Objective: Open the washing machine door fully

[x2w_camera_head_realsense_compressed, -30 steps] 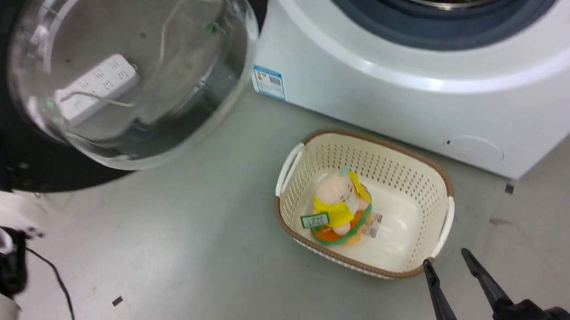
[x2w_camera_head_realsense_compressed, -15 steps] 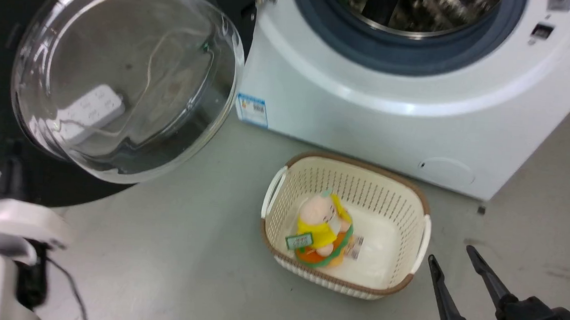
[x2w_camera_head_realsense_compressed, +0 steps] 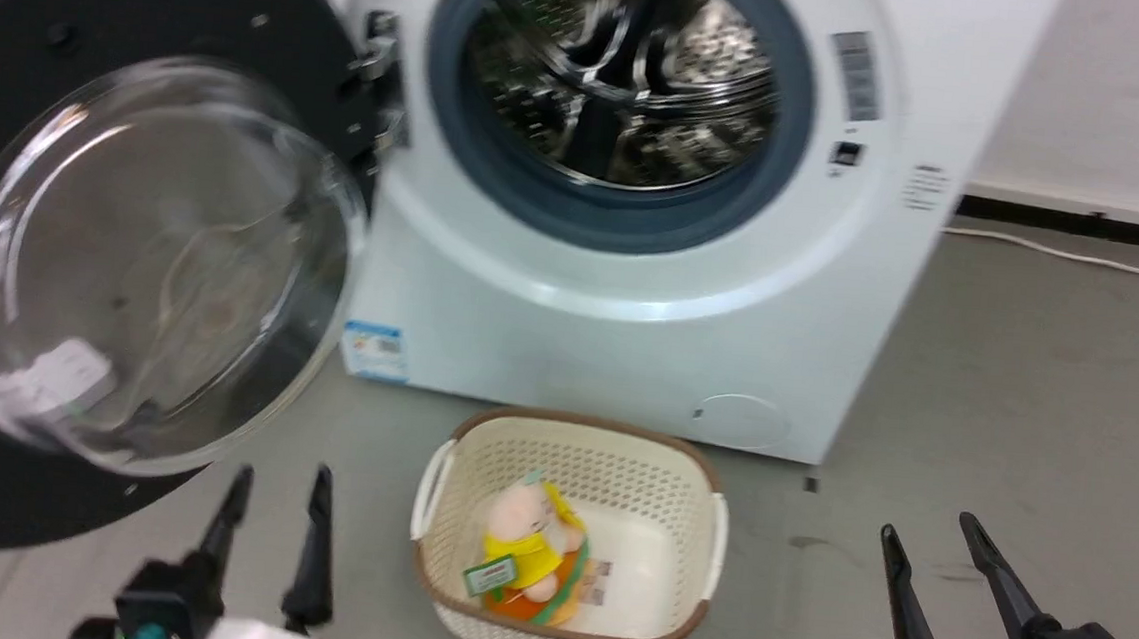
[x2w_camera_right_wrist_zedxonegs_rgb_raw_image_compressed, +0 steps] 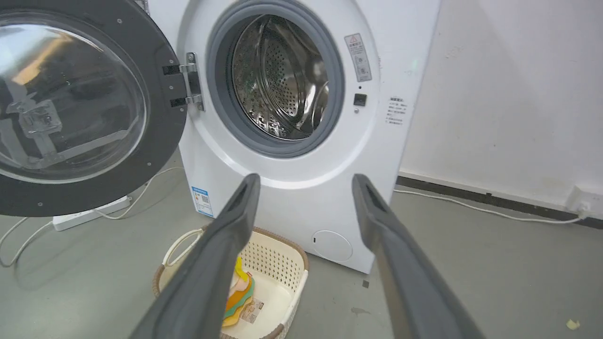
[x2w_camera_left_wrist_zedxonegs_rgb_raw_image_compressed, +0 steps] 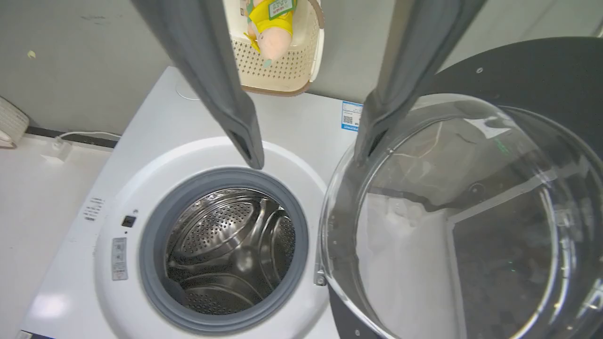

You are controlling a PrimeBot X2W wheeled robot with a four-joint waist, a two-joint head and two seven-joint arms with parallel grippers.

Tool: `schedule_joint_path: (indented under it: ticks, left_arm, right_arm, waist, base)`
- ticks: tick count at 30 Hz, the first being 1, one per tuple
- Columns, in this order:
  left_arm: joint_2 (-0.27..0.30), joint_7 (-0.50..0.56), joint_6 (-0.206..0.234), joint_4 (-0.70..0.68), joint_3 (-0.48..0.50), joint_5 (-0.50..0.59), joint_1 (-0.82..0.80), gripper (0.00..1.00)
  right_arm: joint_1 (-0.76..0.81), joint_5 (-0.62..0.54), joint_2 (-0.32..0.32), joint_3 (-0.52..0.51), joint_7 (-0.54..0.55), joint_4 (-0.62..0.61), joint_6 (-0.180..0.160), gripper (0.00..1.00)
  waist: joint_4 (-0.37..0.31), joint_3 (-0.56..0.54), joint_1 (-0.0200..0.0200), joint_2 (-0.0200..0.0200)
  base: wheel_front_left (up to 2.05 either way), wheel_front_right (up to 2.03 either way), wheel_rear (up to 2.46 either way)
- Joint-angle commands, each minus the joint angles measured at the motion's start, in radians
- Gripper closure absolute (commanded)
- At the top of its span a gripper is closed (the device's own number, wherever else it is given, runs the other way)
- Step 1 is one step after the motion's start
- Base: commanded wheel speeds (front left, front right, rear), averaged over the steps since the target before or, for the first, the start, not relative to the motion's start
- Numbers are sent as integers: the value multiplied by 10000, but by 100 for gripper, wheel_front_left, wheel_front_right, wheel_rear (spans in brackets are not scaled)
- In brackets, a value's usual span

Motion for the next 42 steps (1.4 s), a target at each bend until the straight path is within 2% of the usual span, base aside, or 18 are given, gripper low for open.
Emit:
schedule_joint_path:
  ticks: [1,9,19,20,42]
  left_arm:
    - [-75,-52,-26,4,-123,206,366,0]
    - [-331,-52,-39,-14,-514,776,986,0]
    - [-457,-53,-53,23,-448,979,958,0]
    - [-461,-53,-80,-14,-412,1002,914,100]
    - [-499,348,-55,-132,-355,1071,798,100]
  right_arm:
    - [173,-104,122,-61,-44,-90,8,0]
    - [369,-272,266,-399,-44,-82,8,0]
    - [344,-26,295,-199,-44,35,8,0]
    - [335,0,295,-166,-44,37,8,100]
    - [201,-113,236,-151,346,-57,1,100]
  waist:
    - [-747,-383,2,0]
    - [-1433,-429,2,0]
    - [-1473,-364,2,0]
    - [-1442,-357,2,0]
    - [-1462,-291,3,0]
  base:
    - [0,0,0]
    - [0,0,0]
    - [0,0,0]
    - [0,0,0]
    - [0,0,0]
